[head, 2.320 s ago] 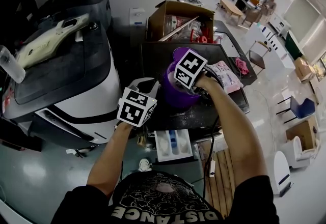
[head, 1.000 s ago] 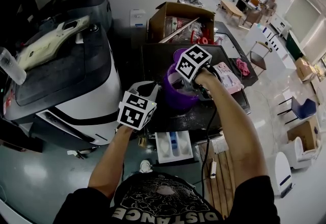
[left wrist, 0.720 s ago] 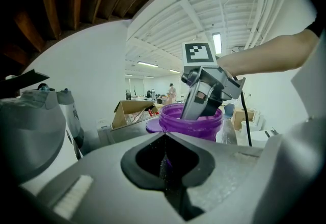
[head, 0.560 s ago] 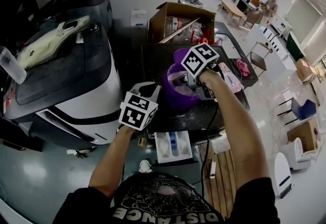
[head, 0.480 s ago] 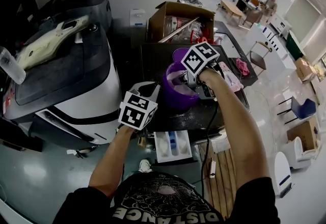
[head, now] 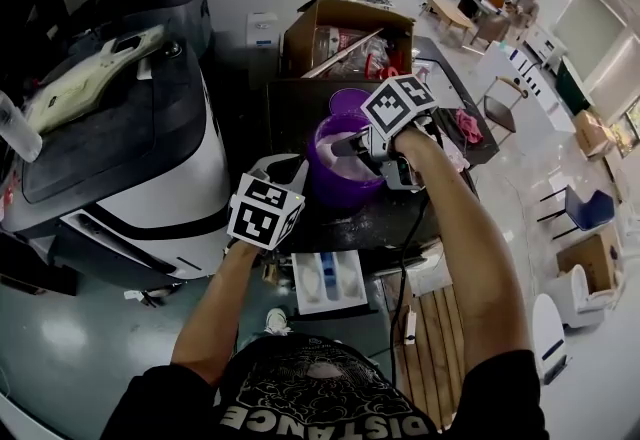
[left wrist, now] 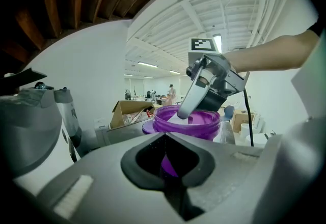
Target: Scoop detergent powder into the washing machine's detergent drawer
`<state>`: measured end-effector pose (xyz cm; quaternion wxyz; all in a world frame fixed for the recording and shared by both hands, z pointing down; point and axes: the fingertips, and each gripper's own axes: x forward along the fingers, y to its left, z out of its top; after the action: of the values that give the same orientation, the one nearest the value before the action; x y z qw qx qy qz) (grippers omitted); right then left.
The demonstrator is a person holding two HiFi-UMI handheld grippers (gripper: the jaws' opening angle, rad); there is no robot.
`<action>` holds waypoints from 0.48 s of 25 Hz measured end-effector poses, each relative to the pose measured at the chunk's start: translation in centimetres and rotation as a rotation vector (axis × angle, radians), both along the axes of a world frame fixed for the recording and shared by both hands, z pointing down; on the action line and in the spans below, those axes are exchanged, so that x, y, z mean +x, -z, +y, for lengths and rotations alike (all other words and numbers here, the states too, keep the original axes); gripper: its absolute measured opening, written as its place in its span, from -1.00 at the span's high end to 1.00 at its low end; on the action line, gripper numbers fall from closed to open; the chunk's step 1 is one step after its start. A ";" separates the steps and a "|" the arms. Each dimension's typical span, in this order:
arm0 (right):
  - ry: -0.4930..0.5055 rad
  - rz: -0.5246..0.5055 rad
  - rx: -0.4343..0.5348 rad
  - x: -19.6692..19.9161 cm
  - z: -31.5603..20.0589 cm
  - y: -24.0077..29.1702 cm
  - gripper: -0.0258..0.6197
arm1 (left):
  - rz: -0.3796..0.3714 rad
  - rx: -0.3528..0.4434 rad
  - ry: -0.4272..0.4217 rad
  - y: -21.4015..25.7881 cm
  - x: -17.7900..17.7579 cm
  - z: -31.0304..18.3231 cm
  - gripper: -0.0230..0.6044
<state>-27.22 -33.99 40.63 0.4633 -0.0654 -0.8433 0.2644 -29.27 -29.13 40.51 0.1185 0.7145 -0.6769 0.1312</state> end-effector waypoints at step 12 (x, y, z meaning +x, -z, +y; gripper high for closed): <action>-0.099 -0.122 -0.066 1.0 -0.8 1.8 0.81 | 0.002 0.011 0.010 0.5 1.3 -0.5 0.91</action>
<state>-26.20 -34.78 38.80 0.3952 -0.0549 -0.8629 0.3100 -27.94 -29.68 40.04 0.1162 0.7118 -0.6811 0.1261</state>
